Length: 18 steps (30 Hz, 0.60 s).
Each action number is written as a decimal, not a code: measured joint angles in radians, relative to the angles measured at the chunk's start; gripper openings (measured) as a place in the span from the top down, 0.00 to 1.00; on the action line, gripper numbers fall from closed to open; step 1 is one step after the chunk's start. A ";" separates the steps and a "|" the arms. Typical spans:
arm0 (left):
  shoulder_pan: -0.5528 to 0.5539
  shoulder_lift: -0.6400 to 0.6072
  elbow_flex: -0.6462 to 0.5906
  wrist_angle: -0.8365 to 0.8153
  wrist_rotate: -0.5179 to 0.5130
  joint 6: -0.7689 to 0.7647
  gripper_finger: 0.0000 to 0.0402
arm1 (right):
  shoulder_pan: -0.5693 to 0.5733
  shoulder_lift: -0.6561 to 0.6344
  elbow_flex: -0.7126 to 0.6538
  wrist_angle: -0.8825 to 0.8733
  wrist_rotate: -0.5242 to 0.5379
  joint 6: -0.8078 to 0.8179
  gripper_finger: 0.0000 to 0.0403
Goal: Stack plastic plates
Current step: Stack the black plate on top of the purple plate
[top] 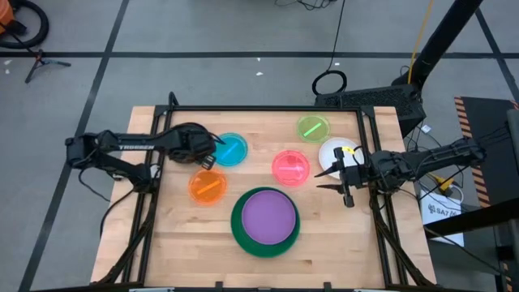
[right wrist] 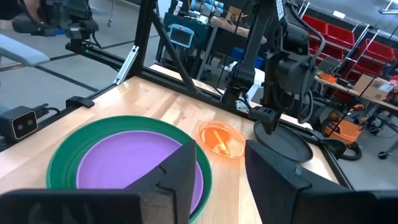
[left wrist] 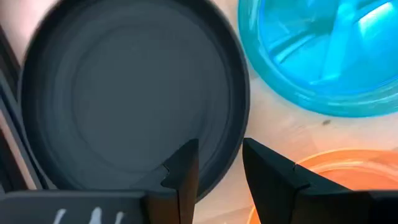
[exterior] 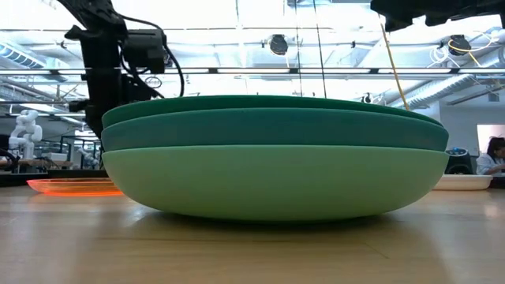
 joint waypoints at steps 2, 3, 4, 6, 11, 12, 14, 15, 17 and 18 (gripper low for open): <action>0.007 0.013 0.000 -0.001 0.029 0.007 0.67 | 0.000 0.000 0.000 0.000 0.000 -0.002 0.68; 0.008 0.016 0.000 0.000 0.041 0.013 0.67 | 0.000 0.000 0.000 0.000 0.000 -0.006 0.68; 0.008 0.019 0.000 0.003 0.050 0.020 0.67 | 0.000 0.000 0.000 0.000 0.000 -0.008 0.68; 0.007 0.024 0.000 0.007 0.060 0.032 0.67 | 0.000 0.000 0.000 -0.001 0.000 -0.009 0.68; 0.007 0.023 0.000 0.007 0.061 0.018 0.67 | 0.000 0.000 0.000 -0.004 0.000 -0.022 0.68; 0.007 0.023 0.000 0.008 0.061 0.012 0.67 | 0.000 0.000 0.000 -0.004 0.000 -0.024 0.68; 0.007 0.024 0.000 0.015 0.061 -0.001 0.67 | 0.000 0.000 0.000 -0.004 0.000 -0.030 0.68; 0.007 0.028 0.000 0.029 0.061 -0.001 0.67 | 0.000 0.000 0.000 -0.004 0.000 -0.032 0.68; 0.007 0.039 0.000 0.063 0.061 0.001 0.67 | 0.000 0.000 0.000 -0.004 0.000 -0.034 0.68; 0.007 0.044 0.000 0.073 0.061 0.003 0.67 | 0.000 0.000 0.000 -0.004 0.000 -0.034 0.68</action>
